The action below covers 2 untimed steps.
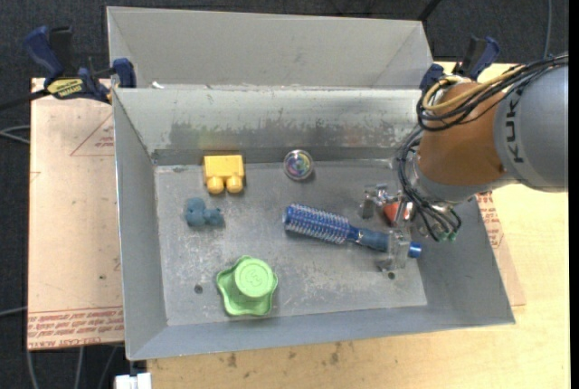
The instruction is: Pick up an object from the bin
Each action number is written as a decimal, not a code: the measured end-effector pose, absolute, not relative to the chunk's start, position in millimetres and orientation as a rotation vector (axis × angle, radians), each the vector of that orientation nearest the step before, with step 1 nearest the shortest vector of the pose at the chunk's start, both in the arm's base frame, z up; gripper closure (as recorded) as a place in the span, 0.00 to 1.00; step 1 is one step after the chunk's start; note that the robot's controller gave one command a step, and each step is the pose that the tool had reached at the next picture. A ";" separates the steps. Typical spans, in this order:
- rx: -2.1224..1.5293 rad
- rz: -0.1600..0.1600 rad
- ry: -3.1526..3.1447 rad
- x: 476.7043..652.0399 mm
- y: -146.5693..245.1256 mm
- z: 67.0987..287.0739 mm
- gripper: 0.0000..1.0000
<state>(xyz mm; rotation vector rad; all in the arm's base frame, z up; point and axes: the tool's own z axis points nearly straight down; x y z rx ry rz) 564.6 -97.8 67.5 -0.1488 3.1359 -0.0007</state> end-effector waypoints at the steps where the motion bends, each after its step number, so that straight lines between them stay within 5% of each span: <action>1: -0.154 0.001 3.135 564.4 -95.9 71.7 1.00; 2: -0.217 -0.003 3.124 566.7 -87.4 213.4 1.00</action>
Offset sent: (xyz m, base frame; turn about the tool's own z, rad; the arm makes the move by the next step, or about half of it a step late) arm 0.0000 0.0000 0.0000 0.0000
